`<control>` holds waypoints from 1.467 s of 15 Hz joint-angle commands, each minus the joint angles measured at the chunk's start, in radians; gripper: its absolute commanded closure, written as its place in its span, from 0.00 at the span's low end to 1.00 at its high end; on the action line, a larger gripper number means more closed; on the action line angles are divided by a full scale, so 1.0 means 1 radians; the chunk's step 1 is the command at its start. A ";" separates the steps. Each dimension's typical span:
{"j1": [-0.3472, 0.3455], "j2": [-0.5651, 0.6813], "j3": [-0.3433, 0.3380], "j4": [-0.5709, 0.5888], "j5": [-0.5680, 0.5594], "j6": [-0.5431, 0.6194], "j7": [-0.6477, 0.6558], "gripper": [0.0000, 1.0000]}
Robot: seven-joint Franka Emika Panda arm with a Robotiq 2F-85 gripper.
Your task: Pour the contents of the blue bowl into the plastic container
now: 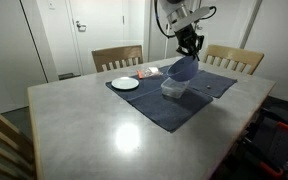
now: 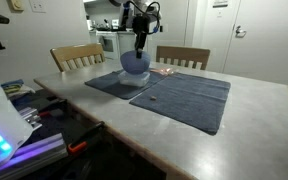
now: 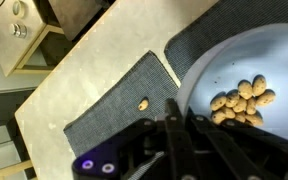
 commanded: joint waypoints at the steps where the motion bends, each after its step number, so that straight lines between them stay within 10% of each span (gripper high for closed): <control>1: -0.007 -0.026 0.011 -0.008 -0.016 -0.050 0.028 0.99; 22: 0.005 0.166 0.049 0.293 -0.036 -0.433 -0.009 0.99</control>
